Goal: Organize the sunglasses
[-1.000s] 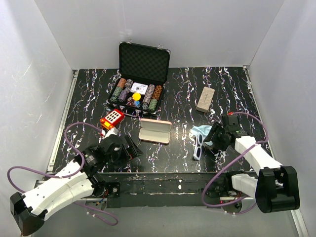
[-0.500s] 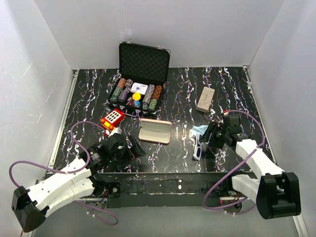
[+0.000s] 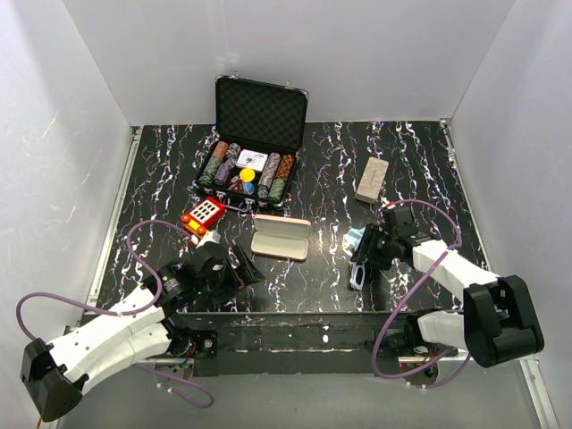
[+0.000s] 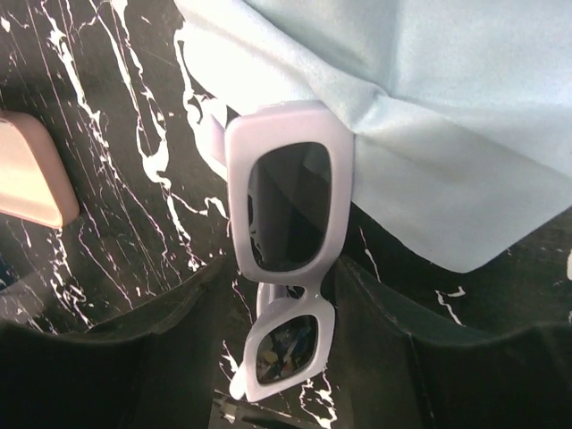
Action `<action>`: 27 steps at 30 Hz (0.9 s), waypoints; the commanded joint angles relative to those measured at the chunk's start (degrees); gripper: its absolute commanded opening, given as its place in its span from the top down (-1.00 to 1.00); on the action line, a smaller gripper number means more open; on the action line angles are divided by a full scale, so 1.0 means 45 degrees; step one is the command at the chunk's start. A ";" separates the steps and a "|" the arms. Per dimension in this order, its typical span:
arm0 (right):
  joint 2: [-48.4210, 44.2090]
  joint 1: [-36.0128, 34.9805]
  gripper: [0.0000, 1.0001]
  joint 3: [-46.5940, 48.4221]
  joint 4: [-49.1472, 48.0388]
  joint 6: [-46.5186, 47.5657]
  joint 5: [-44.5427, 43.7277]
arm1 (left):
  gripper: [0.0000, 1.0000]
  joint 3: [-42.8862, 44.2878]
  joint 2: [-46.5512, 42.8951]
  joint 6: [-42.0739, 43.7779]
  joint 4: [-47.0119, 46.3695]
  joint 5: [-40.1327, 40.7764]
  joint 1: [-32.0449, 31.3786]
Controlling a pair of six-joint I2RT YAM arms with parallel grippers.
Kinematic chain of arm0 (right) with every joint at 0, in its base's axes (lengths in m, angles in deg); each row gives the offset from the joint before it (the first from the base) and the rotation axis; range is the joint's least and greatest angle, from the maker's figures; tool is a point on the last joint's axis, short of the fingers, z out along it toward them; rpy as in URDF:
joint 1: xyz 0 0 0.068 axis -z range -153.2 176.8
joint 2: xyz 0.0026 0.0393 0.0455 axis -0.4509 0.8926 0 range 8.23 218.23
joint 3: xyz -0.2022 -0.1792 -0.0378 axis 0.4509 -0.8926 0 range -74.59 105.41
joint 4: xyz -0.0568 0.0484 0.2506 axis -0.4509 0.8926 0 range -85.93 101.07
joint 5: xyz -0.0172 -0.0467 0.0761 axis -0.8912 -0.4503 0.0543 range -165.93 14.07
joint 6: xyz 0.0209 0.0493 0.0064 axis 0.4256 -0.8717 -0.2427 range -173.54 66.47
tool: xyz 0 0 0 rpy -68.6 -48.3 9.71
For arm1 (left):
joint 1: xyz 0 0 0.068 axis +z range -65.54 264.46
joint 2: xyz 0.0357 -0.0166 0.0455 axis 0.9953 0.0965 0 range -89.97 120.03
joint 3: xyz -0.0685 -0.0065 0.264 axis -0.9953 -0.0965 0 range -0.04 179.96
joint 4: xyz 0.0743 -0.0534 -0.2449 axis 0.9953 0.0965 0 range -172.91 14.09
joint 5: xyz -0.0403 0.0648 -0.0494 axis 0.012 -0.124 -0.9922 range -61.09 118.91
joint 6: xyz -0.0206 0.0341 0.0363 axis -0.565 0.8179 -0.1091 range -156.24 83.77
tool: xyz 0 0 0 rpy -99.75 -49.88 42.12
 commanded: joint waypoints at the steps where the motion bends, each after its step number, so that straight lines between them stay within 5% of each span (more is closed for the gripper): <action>1: 0.0595 -0.0515 -0.11 0.0506 -0.0261 -0.0638 -0.1308 | -0.96 -0.0003 -0.0203 0.0088 0.0053 -0.0073 0.0006; 11: 0.0208 -0.0828 0.48 0.0780 0.0462 -0.1343 -0.2384 | -0.96 0.0173 -0.0222 0.0107 0.0580 0.0219 0.0006; 18: -0.0791 -0.0886 0.52 0.2086 0.0891 -0.0914 -0.2247 | -0.96 0.0232 -0.0203 0.0146 0.0619 0.0395 0.0006; 27: 0.3597 -0.0867 0.59 0.6730 0.1457 -0.0503 -0.3438 | -0.96 0.0661 0.0109 0.0224 0.1341 0.0981 0.0006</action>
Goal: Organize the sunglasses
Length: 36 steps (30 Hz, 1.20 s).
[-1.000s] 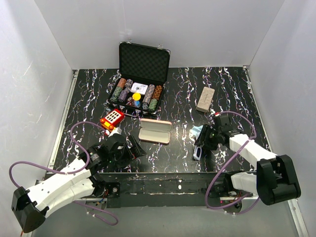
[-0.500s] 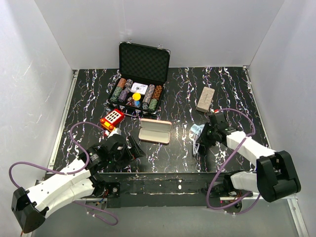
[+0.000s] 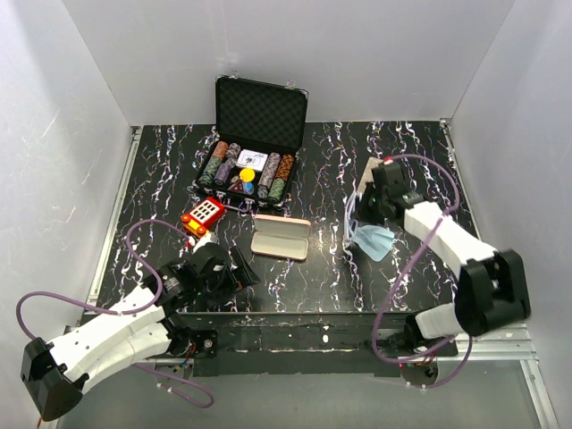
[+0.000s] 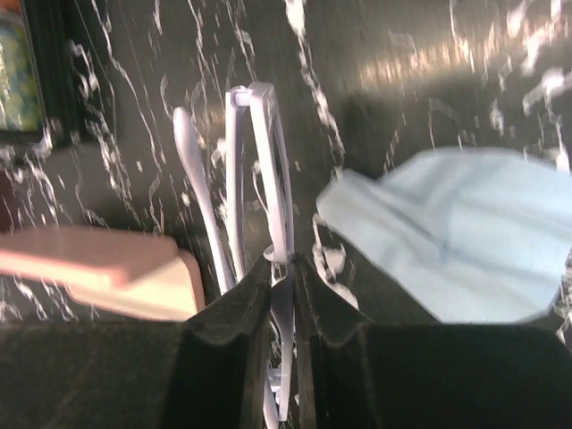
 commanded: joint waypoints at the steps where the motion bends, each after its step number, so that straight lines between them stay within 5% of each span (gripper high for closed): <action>1: 0.2771 -0.0066 0.60 0.2761 0.0516 0.0362 -0.1024 | -0.96 0.0627 0.0085 0.0147 0.0686 0.0636 0.0006; 10: 0.6896 -0.0202 0.62 0.7195 0.2720 0.0226 -0.2663 | -0.96 0.0706 0.0144 -0.0049 0.0999 0.0949 0.0006; 16: 0.7874 -0.0476 0.13 0.8157 0.3272 0.0187 -0.2881 | -0.96 0.0803 0.0300 0.0069 0.0843 0.0949 0.0006; 23: 0.7428 -0.0476 -0.08 0.8373 0.3057 0.0382 -0.2158 | -0.96 0.0998 0.0534 0.0225 0.0863 0.0871 0.0025; 28: 0.4836 -0.0456 -0.48 0.5940 0.2062 0.0422 -0.2233 | -0.96 0.0921 0.0359 0.0264 0.0707 0.0774 0.0006; 36: -0.1415 0.0012 -0.49 -0.1912 0.0459 -0.0788 -0.1437 | -0.96 0.0705 0.0299 0.0498 0.0082 0.0501 0.0025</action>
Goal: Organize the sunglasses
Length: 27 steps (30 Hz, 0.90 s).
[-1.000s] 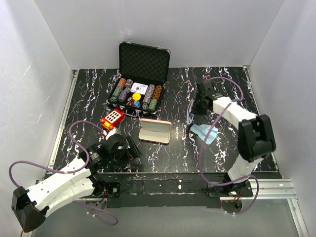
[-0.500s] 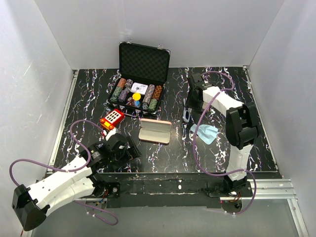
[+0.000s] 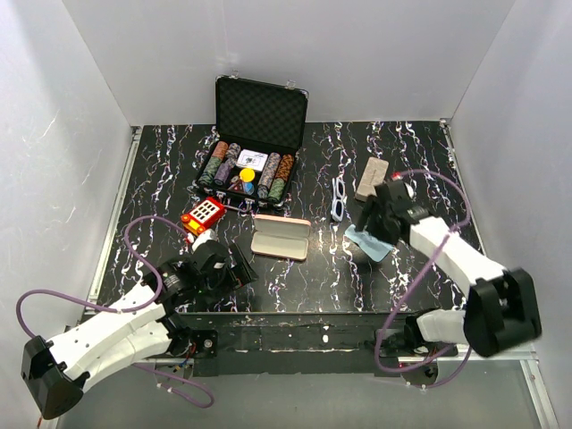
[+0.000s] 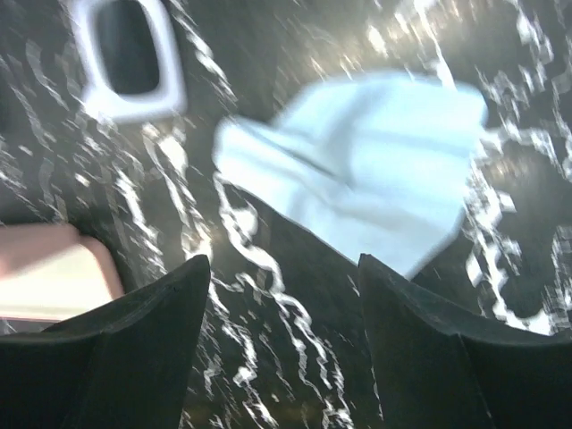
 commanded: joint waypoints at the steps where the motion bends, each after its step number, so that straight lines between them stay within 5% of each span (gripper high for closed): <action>1: -0.2574 0.0454 -0.49 -0.3030 -0.0693 -0.1036 0.0698 | -0.96 0.0220 0.0062 0.0323 -0.0501 -0.0155 0.0025; 6: -0.3479 0.0845 -0.39 -0.4401 -0.0612 -0.1449 0.0678 | -0.96 0.0357 0.0551 0.0480 -0.0814 -0.0312 0.0025; 11: -0.2798 0.0982 0.04 -0.4461 -0.0964 -0.1625 0.0328 | -0.96 0.0318 0.0688 0.0441 -0.1009 -0.0488 0.0025; 27: -0.1644 0.1490 0.21 -0.5301 -0.2527 -0.2426 0.0131 | -0.96 0.0259 0.0551 0.0246 -0.1049 -0.0624 0.0025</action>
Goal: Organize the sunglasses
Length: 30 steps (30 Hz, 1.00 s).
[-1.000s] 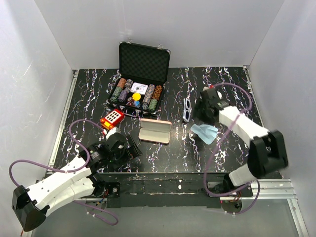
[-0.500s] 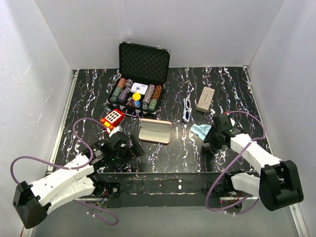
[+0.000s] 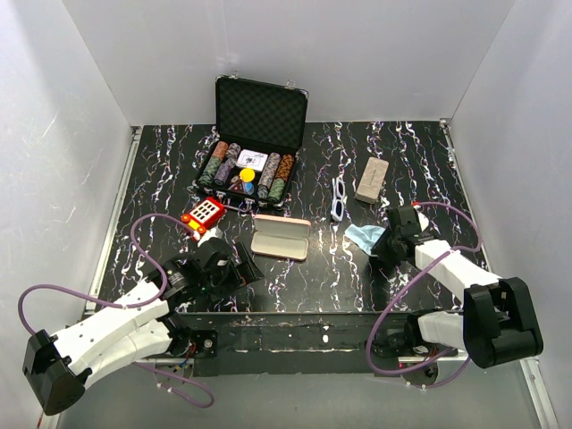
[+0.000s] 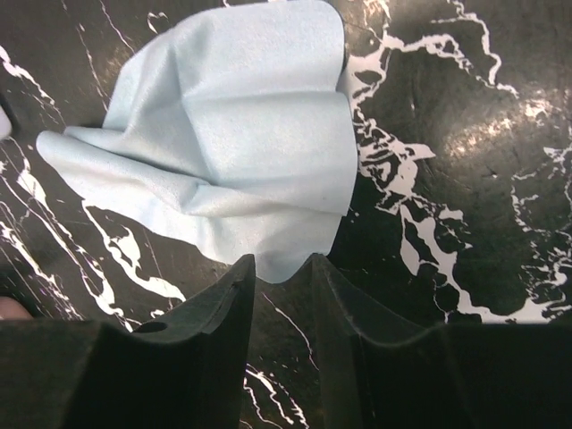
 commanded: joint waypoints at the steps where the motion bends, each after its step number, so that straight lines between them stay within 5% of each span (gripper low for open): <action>1: 0.0411 0.0053 0.22 -0.0376 -0.0463 -0.0284 -0.0024 | -0.96 0.0274 0.0026 -0.0026 -0.0106 -0.0066 0.0025; 14: -0.0331 0.0072 0.95 -0.0591 -0.0308 -0.0187 -0.0123 | -0.96 0.0332 0.0026 -0.0066 -0.0126 -0.0163 0.0025; 21: -0.1072 0.0053 0.97 -0.0590 0.0999 0.0906 0.1340 | -0.96 0.0449 0.0357 0.0032 -0.0924 -0.0611 0.0025; 30: -0.4157 -0.1156 0.97 -0.1454 0.3262 0.0555 0.3258 | -0.96 0.1464 0.3499 0.0618 -0.3424 -0.2448 -0.0208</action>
